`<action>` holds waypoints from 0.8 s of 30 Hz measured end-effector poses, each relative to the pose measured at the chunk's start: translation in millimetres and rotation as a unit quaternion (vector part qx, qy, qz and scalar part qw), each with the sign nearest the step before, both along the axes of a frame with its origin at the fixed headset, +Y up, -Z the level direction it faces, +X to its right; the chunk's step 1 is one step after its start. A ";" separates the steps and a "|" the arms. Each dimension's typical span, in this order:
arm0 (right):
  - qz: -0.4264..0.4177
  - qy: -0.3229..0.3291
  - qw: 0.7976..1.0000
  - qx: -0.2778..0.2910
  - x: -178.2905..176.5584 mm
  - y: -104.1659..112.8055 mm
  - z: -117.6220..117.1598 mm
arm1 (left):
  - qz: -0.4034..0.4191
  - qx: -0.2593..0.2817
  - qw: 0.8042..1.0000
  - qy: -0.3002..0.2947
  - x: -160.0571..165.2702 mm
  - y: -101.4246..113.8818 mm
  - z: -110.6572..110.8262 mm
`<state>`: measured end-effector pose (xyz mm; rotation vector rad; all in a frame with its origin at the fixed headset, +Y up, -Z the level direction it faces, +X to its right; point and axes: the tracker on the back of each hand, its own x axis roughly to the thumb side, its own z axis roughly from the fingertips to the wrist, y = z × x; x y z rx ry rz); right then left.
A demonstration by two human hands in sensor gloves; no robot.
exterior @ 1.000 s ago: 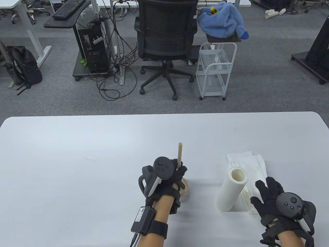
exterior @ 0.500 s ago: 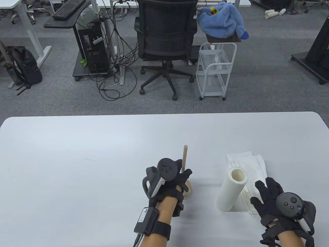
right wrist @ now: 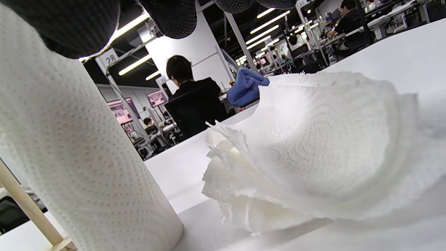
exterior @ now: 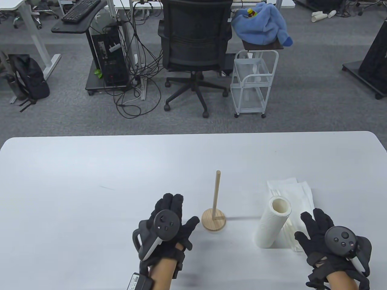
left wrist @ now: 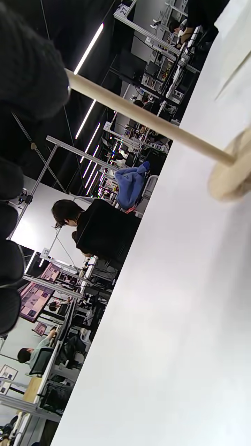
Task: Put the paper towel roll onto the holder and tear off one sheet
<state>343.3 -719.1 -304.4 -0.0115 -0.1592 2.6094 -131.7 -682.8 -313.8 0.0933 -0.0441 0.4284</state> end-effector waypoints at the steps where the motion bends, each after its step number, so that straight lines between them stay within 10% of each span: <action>1: -0.005 -0.001 1.000 -0.001 1.1 -0.3 0.1 | -0.017 0.002 1.000 0.004 -5.6 -1.8 6.6; 15: -0.091 0.089 0.980 0.152 -12.9 31.7 7.4 | -0.030 -0.040 0.999 0.007 -36.0 -28.7 23.0; 24: -0.004 0.119 0.983 0.139 -69.3 68.9 17.0 | -0.005 -0.051 0.999 -0.002 -36.4 -31.0 26.7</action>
